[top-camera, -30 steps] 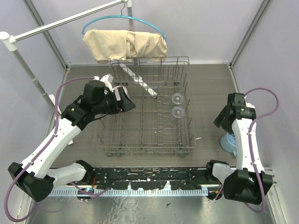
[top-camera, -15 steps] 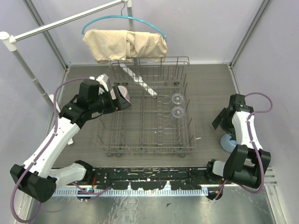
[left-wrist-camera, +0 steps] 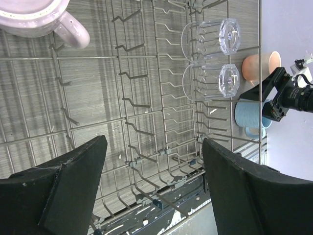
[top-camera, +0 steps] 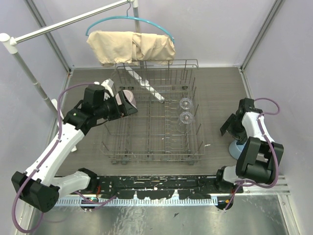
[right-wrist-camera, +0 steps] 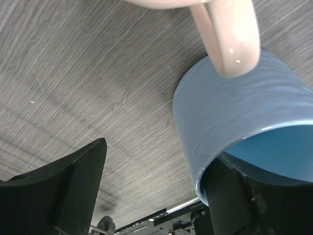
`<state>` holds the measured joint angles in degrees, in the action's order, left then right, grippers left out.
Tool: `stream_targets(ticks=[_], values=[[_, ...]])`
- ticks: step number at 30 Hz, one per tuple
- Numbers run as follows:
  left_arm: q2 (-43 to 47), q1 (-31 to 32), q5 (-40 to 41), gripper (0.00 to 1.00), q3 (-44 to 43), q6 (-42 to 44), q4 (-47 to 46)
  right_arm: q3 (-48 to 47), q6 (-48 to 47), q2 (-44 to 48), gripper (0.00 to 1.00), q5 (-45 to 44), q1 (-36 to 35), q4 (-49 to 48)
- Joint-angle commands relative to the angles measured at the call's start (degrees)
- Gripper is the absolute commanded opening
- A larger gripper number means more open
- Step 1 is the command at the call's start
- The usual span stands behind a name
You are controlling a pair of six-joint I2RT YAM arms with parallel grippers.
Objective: Load the cups into the dish rack
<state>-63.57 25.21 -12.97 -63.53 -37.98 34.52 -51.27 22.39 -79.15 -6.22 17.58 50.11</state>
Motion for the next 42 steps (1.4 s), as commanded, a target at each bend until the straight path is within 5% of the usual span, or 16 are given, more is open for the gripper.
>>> stream_targets(ticks=[1,11,28,37,42], values=[[-0.3,-0.3,-0.5,0.86,1.2,-1.2,-3.1,-4.7,0.7,-1.4,0.79,5.5,0.0,-2.8],[-1.5,-0.4,-0.3,0.86,1.5,-2.8,-4.4,-9.8,-1.4,-6.0,0.69,7.0,-0.1,-3.5],[1.6,-0.3,1.0,0.85,3.9,-4.7,-4.7,-4.2,-5.1,-9.0,0.51,4.2,-0.1,-6.2],[3.3,-0.3,1.0,0.86,4.4,-4.6,-3.3,-4.0,-5.0,-8.9,0.03,4.7,-0.1,-7.1],[3.2,-0.3,0.3,0.86,3.5,-4.7,-3.2,-5.9,-4.8,-5.3,0.01,8.3,-0.2,-5.0]])
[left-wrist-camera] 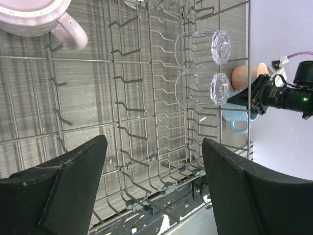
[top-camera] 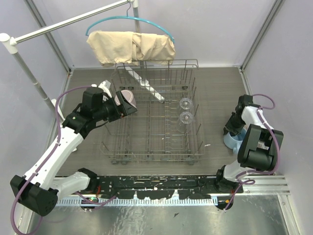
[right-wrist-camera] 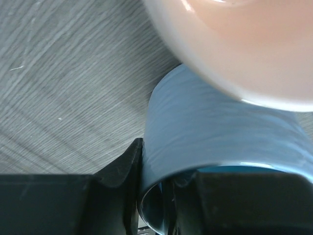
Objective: Load the cups into the dish rack
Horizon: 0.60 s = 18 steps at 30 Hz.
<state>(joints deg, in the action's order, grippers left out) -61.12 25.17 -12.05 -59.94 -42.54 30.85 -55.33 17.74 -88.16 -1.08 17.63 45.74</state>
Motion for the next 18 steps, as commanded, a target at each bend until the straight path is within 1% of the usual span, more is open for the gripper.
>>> stream_targets(ticks=[1,6,11,14,18], values=[[0.6,-0.3,-0.8,0.86,-0.3,-0.1,0.8,-2.3,0.0,4.7,0.01,4.4,-0.2,-0.3],[0.1,-0.3,-2.1,0.85,-1.4,0.4,1.6,-6.9,2.6,8.9,0.01,7.4,-0.2,2.3],[-0.2,-0.3,-5.5,0.86,-1.7,-0.3,0.8,-11.6,7.1,12.1,0.01,11.1,-0.2,2.2],[-0.4,-0.3,-9.6,0.86,-1.4,-2.0,-1.1,-15.8,10.3,13.9,0.01,13.7,-0.2,0.9],[-0.8,-0.2,-16.7,0.86,-1.4,-4.8,-4.1,-24.4,14.1,15.8,0.01,18.3,-0.2,-0.4]])
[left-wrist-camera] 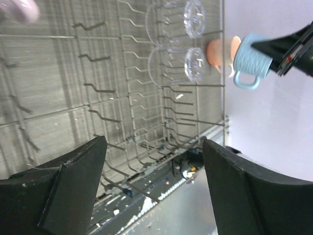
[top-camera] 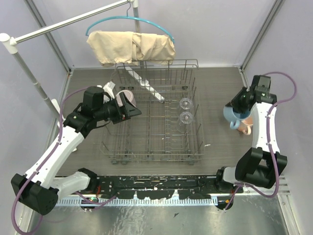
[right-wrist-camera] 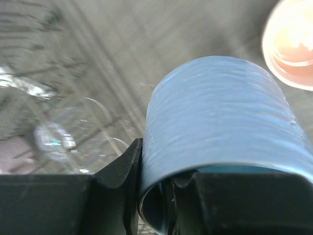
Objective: Load the cups into the dish rack
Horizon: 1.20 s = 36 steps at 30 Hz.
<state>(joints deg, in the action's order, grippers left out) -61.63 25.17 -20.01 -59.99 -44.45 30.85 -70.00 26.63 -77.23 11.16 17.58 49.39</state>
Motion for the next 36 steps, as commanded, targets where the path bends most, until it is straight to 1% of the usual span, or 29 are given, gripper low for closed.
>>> stream_targets(ticks=[1,4,7,8,10,11,14,17,19,20,22,23,27,29,32,36], values=[[-0.1,-0.2,-10.2,0.86,-1.4,-3.5,-5.2,-11.8,6.2,5.2,0.01,7.9,-0.2,-4.5],[0.6,-0.2,-14.6,0.87,-0.9,-5.0,-10.8,-16.3,10.0,5.8,0.01,13.6,-0.2,-7.9],[0.9,-0.2,-20.3,0.87,0.4,-7.2,-21.2,-19.3,15.9,5.5,0.01,21.1,-0.2,-13.4],[0.8,-0.2,-22.1,0.87,0.9,-8.1,-25.3,-19.5,19.5,5.4,0.01,23.7,-0.3,-17.0],[-0.2,-0.2,-25.0,0.87,0.8,-9.0,-30.7,-18.2,26.6,5.9,0.01,28.6,-0.9,-24.6],[-1.0,-0.2,-26.2,0.87,0.2,-8.8,-31.8,-17.3,30.0,6.1,0.01,31.5,-1.5,-28.6],[-4.6,-0.2,-29.9,0.87,-3.6,-8.1,-32.6,-15.6,39.0,6.6,0.01,35.0,-4.8,-38.6],[-8.3,-0.2,-32.1,0.87,-6.3,-9.9,-34.6,-12.4,48.7,7.0,0.01,35.7,-10.8,-51.2],[-10.6,-0.1,-33.8,0.87,-6.5,-14.4,-41.2,-8.5,55.3,7.1,0.01,34.6,-16.0,-61.0],[-12.9,0.1,-34.3,0.87,-6.6,-16.8,-46.7,-6.8,58.7,6.8,0.01,33.9,-18.0,-65.8],[-15.6,0.9,-34.8,0.87,-7.5,-19.3,-52.3,-3.6,64.5,6.2,0.01,31.7,-21.8,-74.6],[-17.2,1.4,-35.0,0.87,-8.3,-19.5,-53.9,-2.5,68.1,5.5,0.01,30.9,-23.5,-79.0],[-21.8,2.3,-36.3,0.87,-12.5,-19.4,-56.7,0.0,75.0,3.0,0.01,27.9,-27.5,-91.3],[-22.8,2.3,-35.6,0.87,-13.8,-18.4,-56.3,-0.1,77.2,1.7,0.01,26.9,-28.8,-94.9],[-24.3,2.3,-35.2,0.87,-15.2,-18.1,-55.8,-1.1,78.0,-0.2,0.01,25.9,-31.0,-97.0],[-25.2,2.8,-34.2,0.87,-15.4,-19.9,-58.3,-1.7,78.8,-2.5,0.01,25.3,-33.0,-99.4]])
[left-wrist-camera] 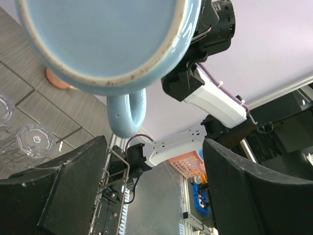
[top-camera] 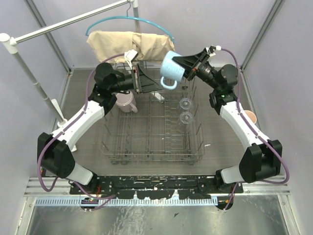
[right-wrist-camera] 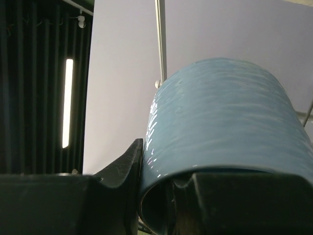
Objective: Load the cups into the dish rack
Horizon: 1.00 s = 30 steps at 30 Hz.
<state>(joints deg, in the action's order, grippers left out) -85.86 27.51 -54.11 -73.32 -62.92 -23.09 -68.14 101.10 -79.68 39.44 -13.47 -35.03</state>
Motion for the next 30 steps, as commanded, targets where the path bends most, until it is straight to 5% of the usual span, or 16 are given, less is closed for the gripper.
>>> stream_targets(ticks=[1,14,30], values=[[-1.2,0.7,0.0,0.87,-2.4,-1.5,-4.4,-3.6,4.6,-0.5,0.01,-3.1,-2.3,-15.7],[-2.9,3.4,4.7,0.87,-2.7,-5.7,-9.6,-5.3,6.8,-6.2,0.01,-4.9,-7.6,-24.3],[-1.8,2.4,8.9,0.81,-2.6,-9.8,-11.8,-1.9,2.0,-5.1,0.01,-1.6,-8.6,-22.6]])
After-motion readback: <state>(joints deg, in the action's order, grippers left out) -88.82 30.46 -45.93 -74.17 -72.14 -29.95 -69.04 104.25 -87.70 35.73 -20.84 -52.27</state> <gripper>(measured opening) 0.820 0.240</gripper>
